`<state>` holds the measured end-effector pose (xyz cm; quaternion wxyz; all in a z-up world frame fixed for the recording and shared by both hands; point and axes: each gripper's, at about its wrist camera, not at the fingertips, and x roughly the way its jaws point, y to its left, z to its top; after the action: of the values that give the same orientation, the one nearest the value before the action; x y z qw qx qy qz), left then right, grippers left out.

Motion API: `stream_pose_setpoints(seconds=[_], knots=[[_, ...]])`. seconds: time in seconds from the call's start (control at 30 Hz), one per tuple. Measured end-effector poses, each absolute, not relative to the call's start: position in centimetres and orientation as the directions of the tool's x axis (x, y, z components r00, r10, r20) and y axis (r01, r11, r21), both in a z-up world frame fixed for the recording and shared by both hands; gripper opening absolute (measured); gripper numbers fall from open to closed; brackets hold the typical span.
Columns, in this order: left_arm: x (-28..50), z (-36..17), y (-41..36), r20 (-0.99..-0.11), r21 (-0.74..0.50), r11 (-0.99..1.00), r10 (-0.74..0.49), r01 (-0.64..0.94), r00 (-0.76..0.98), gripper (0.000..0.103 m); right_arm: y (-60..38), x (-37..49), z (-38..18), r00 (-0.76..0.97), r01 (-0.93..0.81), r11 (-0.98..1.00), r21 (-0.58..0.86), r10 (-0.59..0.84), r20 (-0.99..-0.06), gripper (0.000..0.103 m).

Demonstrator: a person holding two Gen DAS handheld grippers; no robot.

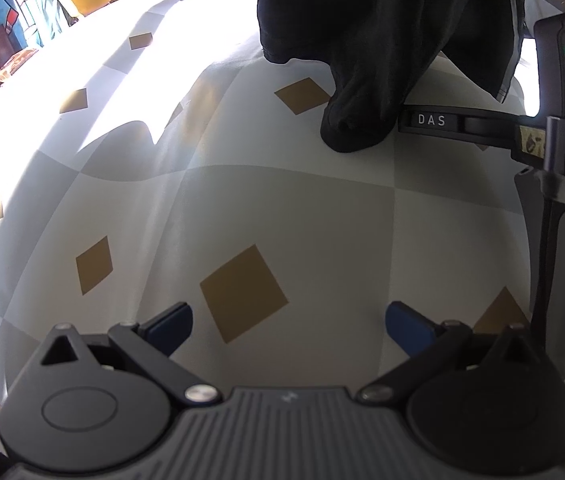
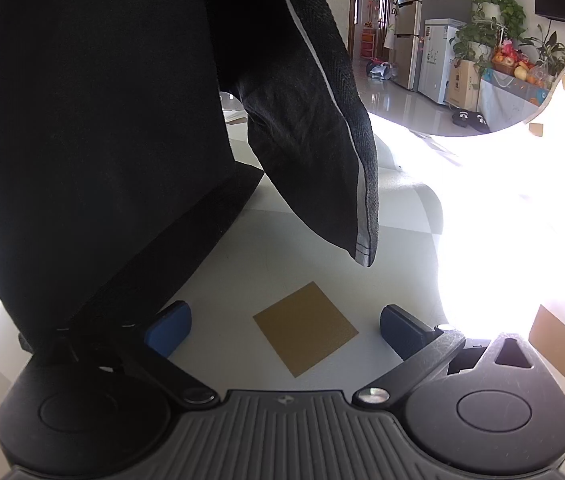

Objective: Fold clothes

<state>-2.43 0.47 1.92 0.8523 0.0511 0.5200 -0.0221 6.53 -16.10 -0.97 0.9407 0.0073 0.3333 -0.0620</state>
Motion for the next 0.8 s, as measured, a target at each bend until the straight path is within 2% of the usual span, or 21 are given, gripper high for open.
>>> stream_pose_setpoints(seconds=[0.8], knots=[[-2.72, 1.82, 0.66, -0.892, 0.06, 0.995, 0.015, 0.084, 0.452, 0.103, -16.15, 6.58, -0.96, 0.771, 0.121, 0.992, -0.028, -0.112, -0.628, 0.101]])
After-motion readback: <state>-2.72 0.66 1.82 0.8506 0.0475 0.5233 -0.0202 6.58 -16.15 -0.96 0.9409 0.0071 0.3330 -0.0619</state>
